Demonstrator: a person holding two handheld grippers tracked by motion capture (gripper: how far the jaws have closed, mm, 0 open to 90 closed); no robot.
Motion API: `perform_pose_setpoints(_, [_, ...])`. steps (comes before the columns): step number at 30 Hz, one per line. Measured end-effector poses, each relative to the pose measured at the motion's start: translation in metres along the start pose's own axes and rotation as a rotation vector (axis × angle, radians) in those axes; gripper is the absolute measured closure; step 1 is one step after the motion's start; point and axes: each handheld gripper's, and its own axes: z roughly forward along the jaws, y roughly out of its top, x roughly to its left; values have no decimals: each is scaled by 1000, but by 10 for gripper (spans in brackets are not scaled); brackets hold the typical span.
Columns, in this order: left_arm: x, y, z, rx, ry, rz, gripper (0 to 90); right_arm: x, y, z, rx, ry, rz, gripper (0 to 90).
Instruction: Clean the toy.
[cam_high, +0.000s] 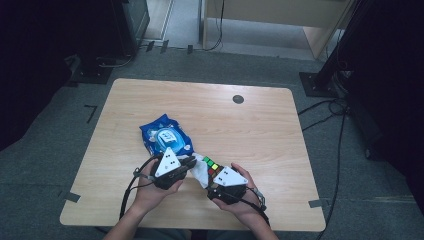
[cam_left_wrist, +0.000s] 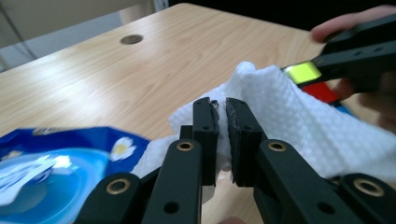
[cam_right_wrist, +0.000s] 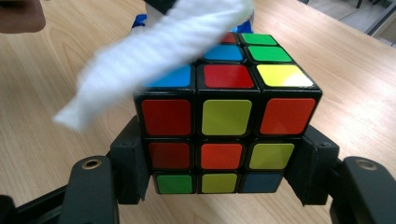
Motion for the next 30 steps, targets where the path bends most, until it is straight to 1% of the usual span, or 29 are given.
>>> perform_pose_setpoints(2, [4,-1,-2,1,11,-23,839,-1,0,0,-6,-1,0,348])
perform_pose_setpoints(4, [6,1,-4,-21,-4,-52,839,-1,0,0,-6,-3,2,348])
perform_pose_setpoints(5, [6,2,-7,-45,-28,-70,839,-1,0,0,-6,1,3,348])
perform_pose_setpoints(6, [3,6,-10,-81,-74,-85,840,-1,0,1,-3,2,2,348])
perform_pose_setpoints(7, [0,8,-11,-101,-112,-89,839,0,0,1,-3,3,-5,348])
perform_pose_setpoints(8, [-6,11,-11,-109,-144,-75,839,1,-1,2,0,6,-2,348])
perform_pose_setpoints(9, [-10,13,-10,-107,-156,-60,838,3,0,2,-1,10,-9,348])
perform_pose_setpoints(10, [-16,14,-8,-99,-163,-37,838,4,0,2,-1,12,-13,348])
perform_pose_setpoints(11, [-22,15,-5,-89,-173,-25,837,6,1,3,-4,17,-18,348])
perform_pose_setpoints(12, [-24,15,-3,-82,-175,-22,836,8,1,3,-16,19,-30,348])
perform_pose_setpoints(13, [-25,14,-1,-70,-168,-21,836,10,2,2,-16,27,-31,348])
perform_pose_setpoints(14, [-25,12,0,-69,-158,-27,835,11,3,2,-22,28,-43,348])
perform_pose_setpoints(15, [-22,11,0,-63,-149,-35,835,13,3,2,-17,25,-56,348])
perform_pose_setpoints(16, [-20,11,-1,-58,-132,-39,836,14,3,2,-16,15,-70,348])
perform_pose_setpoints(17, [-18,10,-1,-52,-105,-37,837,14,3,2,-16,14,-74,348])
perform_pose_setpoints(18, [-15,9,-2,-47,-89,-38,837,14,3,1,-16,15,-73,348])
perform_pose_setpoints(19, [-12,7,-2,-46,-83,-49,837,14,3,1,-16,13,-70,348])
perform_pose_setpoints(21, [-7,4,-2,-33,-50,-51,837,12,3,0,-15,9,-58,348])
perform_pose_setpoints(24, [-1,-1,1,8,18,-23,837,10,3,0,-16,3,-48,348])
perform_pose_setpoints(26, [3,-4,2,25,29,-31,838,7,2,-1,-21,-1,-37,348])
perform_pose_setpoints(27, [6,-6,2,27,28,-47,838,5,2,-2,-27,-1,-31,348])
perform_pose_setpoints(29, [10,-6,1,9,14,-81,838,3,2,-4,-33,-5,-17,348])
perform_pose_setpoints(30, [11,-5,-1,-4,7,-97,838,2,1,-5,-35,-9,-19,348])
